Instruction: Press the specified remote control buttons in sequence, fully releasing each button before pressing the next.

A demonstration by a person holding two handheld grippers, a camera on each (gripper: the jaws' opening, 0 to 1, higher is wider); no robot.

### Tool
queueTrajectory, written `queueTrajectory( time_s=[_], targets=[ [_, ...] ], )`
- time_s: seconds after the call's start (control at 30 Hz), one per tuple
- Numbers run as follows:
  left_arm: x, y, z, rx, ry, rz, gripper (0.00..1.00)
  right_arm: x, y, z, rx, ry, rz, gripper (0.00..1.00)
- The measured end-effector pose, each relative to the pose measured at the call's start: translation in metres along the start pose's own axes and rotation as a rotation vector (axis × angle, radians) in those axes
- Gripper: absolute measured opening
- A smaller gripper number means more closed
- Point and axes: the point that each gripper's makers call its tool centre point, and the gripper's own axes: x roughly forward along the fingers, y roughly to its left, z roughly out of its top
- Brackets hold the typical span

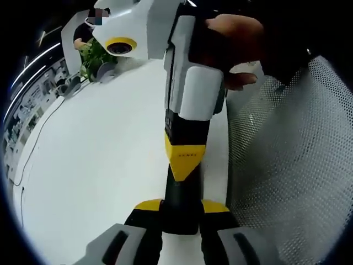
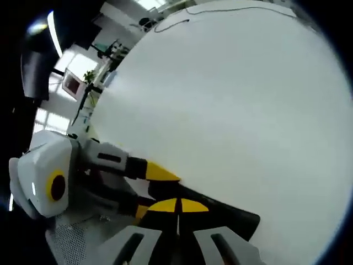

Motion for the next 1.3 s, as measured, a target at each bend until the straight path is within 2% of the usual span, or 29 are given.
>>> queueTrajectory(
  time_s=[0.07,0.1,0.27,0.8,1.07,1.3],
  targets=[
    [0.0,0.0,0.0,-0.004,0.0,0.002,0.25,0.005,-0.004,-0.005,-0.027,0.034,-0.029,0.0],
    [-0.001,0.0,0.0,-0.005,-0.008,0.002,0.25,0.005,0.001,-0.002,-0.019,0.026,-0.011,0.0],
    [-0.001,0.0,0.0,-0.008,-0.005,0.003,0.25,0.003,-0.001,-0.003,-0.038,0.027,-0.025,0.0],
    [0.0,0.0,0.001,-0.016,-0.017,0.01,0.25,0.0,-0.01,0.002,0.013,0.011,-0.027,0.0],
    [0.0,0.0,0.001,-0.01,-0.008,0.008,0.25,0.001,-0.006,0.0,-0.099,0.018,-0.082,0.0],
    [0.0,0.0,0.001,-0.015,-0.01,0.009,0.25,0.003,-0.008,0.0,-0.111,0.016,-0.097,0.0]
  ],
)
